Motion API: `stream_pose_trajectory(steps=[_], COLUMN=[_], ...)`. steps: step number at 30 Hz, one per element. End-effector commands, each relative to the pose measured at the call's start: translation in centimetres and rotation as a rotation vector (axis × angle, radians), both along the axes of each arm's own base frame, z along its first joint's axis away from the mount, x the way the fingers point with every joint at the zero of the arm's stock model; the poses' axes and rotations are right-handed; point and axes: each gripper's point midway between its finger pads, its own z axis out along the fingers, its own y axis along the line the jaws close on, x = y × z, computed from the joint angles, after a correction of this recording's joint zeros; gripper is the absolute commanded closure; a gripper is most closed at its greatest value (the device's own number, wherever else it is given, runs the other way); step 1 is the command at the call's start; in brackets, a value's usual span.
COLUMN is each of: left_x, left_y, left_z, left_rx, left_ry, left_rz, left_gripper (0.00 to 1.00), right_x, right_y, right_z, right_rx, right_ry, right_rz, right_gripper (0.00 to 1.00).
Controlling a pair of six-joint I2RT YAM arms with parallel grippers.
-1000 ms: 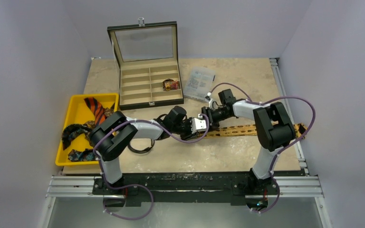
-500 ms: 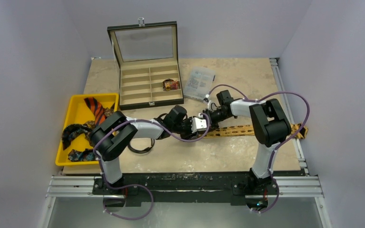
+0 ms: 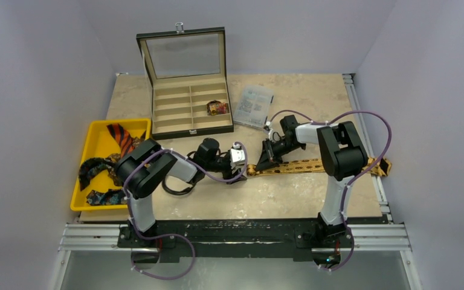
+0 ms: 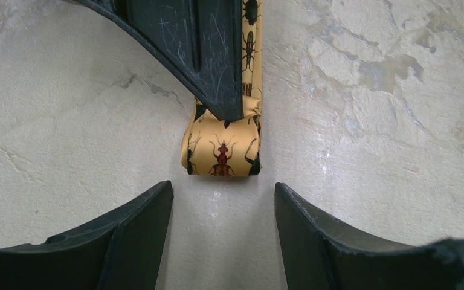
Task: Roll the ties
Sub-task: Roll the tie at the center of the board.
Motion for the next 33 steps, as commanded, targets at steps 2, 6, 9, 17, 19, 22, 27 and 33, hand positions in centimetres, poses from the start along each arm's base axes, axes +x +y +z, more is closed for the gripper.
stream_pose_trajectory(steps=[2,6,9,17,19,22,27,33], left_x=[-0.3,-0.1,0.0,-0.5,-1.0,-1.3,-1.2,-1.0], left_y=[-2.7,-4.1,-4.1,1.1,1.9,2.2,1.9,1.4], left_z=[0.5,-0.4,-0.8,-3.2,-3.5,-4.0,-4.0,-3.6], left_rx=[-0.106,-0.105,-0.077,0.189,0.232,0.290,0.338,0.355], left_ry=[0.017,0.025,0.023,0.000,0.010,0.036,0.042,0.053], left_rz=[-0.028,-0.015,0.000,0.049,0.048,0.052,0.054,0.055], left_gripper=[0.38,0.41,0.54,0.80,0.80,0.80,0.80,0.77], right_x=[-0.4,-0.1,0.4,2.2,2.3,1.6,0.4,0.6], right_y=[-3.4,-3.1,-2.5,-1.4,-1.3,-0.8,1.4,2.5], right_z=[-4.5,-4.5,-4.0,-0.1,1.6,4.0,5.5,3.4], right_rx=[-0.227,-0.210,-0.178,-0.093,-0.067,-0.013,0.061,0.039], right_ry=[-0.048,-0.061,-0.077,-0.187,-0.216,-0.234,-0.186,-0.158], right_rz=[0.042,0.055,0.059,0.086,0.085,0.072,0.017,0.009], right_gripper=[1.00,1.00,1.00,0.75,0.66,0.52,0.48,0.52])
